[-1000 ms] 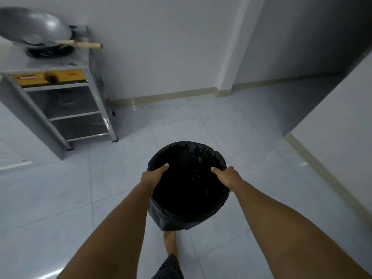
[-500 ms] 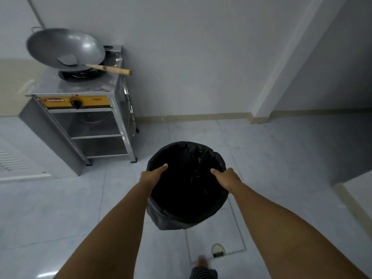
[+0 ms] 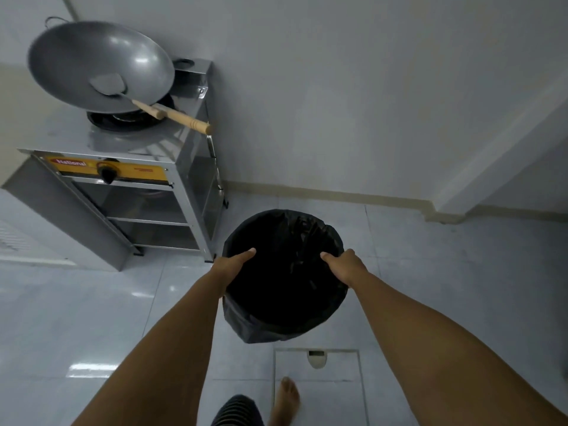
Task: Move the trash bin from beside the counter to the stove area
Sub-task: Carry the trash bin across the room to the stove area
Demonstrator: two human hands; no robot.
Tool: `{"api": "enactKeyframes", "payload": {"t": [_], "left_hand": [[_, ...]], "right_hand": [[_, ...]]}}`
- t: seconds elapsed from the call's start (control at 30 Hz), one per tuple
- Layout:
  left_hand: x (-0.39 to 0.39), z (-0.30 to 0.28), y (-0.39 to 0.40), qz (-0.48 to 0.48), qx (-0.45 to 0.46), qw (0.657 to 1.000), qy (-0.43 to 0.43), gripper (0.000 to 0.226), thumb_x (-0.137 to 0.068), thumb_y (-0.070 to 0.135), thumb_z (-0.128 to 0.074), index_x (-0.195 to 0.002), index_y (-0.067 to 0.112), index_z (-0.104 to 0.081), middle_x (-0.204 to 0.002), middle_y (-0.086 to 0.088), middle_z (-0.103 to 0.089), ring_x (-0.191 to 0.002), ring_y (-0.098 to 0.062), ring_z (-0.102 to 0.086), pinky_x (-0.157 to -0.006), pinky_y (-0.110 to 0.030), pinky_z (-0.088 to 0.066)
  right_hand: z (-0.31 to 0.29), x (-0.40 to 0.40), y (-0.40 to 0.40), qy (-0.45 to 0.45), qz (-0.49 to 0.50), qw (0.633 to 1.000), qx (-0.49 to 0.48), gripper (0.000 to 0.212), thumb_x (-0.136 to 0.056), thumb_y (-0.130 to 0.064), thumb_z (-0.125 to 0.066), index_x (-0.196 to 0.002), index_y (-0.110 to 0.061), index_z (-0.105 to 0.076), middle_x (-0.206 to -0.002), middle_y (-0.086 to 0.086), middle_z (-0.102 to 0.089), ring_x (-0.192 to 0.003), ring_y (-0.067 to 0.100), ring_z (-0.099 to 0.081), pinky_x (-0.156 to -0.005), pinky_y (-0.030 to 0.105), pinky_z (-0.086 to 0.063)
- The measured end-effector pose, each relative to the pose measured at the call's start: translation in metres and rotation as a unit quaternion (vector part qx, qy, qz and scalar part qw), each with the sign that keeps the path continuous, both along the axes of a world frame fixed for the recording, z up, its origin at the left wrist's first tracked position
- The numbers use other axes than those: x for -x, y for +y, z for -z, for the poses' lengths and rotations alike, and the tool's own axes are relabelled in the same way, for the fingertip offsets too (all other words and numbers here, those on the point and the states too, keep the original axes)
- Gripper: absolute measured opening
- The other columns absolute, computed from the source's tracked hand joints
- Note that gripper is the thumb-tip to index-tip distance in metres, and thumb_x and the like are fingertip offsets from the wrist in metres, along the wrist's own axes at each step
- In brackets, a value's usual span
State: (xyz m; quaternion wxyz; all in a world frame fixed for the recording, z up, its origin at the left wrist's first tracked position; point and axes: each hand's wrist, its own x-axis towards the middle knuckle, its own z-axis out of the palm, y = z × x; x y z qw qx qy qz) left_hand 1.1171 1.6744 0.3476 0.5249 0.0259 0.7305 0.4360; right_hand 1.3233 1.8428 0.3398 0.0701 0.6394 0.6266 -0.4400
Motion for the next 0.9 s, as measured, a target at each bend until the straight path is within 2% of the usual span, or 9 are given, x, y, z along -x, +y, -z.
{"api": "enactKeyframes", "payload": {"t": [0.1,0.23,0.43,0.53,0.67,0.9], "left_hand": [[0.025,0.004,0.039,0.007,0.009,1.0,-0.006,0.098,-0.085,0.051,-0.072,-0.159,0.004,-0.029,-0.16,-0.017,-0.041,-0.147,-0.037,-0.042,-0.119,-0.047,-0.032],[0.065,0.021,0.085,0.024,0.007,1.0,-0.012,0.093,-0.085,0.051,-0.072,-0.157,0.004,-0.035,-0.158,-0.017,-0.045,-0.145,-0.037,-0.044,-0.118,-0.046,-0.034],[0.142,0.079,0.159,0.039,0.04,0.998,-0.022,0.088,-0.084,0.05,-0.074,-0.152,0.002,-0.045,-0.15,-0.02,-0.054,-0.137,-0.038,-0.053,-0.117,-0.047,-0.041],[0.172,0.121,0.189,0.037,0.051,0.998,-0.013,0.084,-0.085,0.049,-0.073,-0.15,0.002,-0.047,-0.148,-0.02,-0.055,-0.135,-0.039,-0.054,-0.113,-0.042,-0.044],[0.206,0.198,0.223,0.008,0.079,0.997,-0.008,0.091,-0.082,0.049,-0.076,-0.151,-0.001,-0.044,-0.148,-0.023,-0.054,-0.135,-0.041,-0.054,-0.115,-0.05,-0.043],[0.235,0.357,0.257,-0.054,0.093,0.994,0.004,0.087,-0.082,0.044,-0.078,-0.148,-0.001,-0.047,-0.144,-0.022,-0.057,-0.132,-0.042,-0.056,-0.112,-0.051,-0.045]], "right_hand": [[0.008,0.027,0.045,-0.009,-0.014,1.0,0.0,0.084,-0.092,-0.056,-0.056,-0.15,-0.002,-0.028,-0.149,0.02,-0.046,-0.131,0.039,-0.051,-0.104,0.045,-0.046],[0.024,0.068,0.094,-0.017,-0.028,0.999,0.006,0.085,-0.093,-0.055,-0.056,-0.152,-0.002,-0.025,-0.15,0.021,-0.045,-0.132,0.039,-0.05,-0.106,0.045,-0.045],[0.082,0.139,0.158,-0.031,-0.028,0.998,0.036,0.086,-0.093,-0.053,-0.057,-0.153,-0.001,-0.023,-0.152,0.021,-0.042,-0.134,0.039,-0.048,-0.107,0.044,-0.044],[0.126,0.17,0.185,-0.036,-0.029,0.998,0.048,0.087,-0.092,-0.053,-0.058,-0.153,-0.001,-0.023,-0.152,0.02,-0.043,-0.134,0.038,-0.049,-0.108,0.043,-0.044],[0.198,0.209,0.217,-0.039,-0.029,0.997,0.062,0.086,-0.093,-0.049,-0.06,-0.153,0.0,-0.023,-0.152,0.021,-0.042,-0.135,0.038,-0.047,-0.108,0.043,-0.042],[0.347,0.248,0.252,-0.036,-0.052,0.997,0.033,0.087,-0.092,-0.044,-0.063,-0.155,-0.004,-0.019,-0.153,0.02,-0.039,-0.136,0.038,-0.045,-0.113,0.05,-0.04]]}}
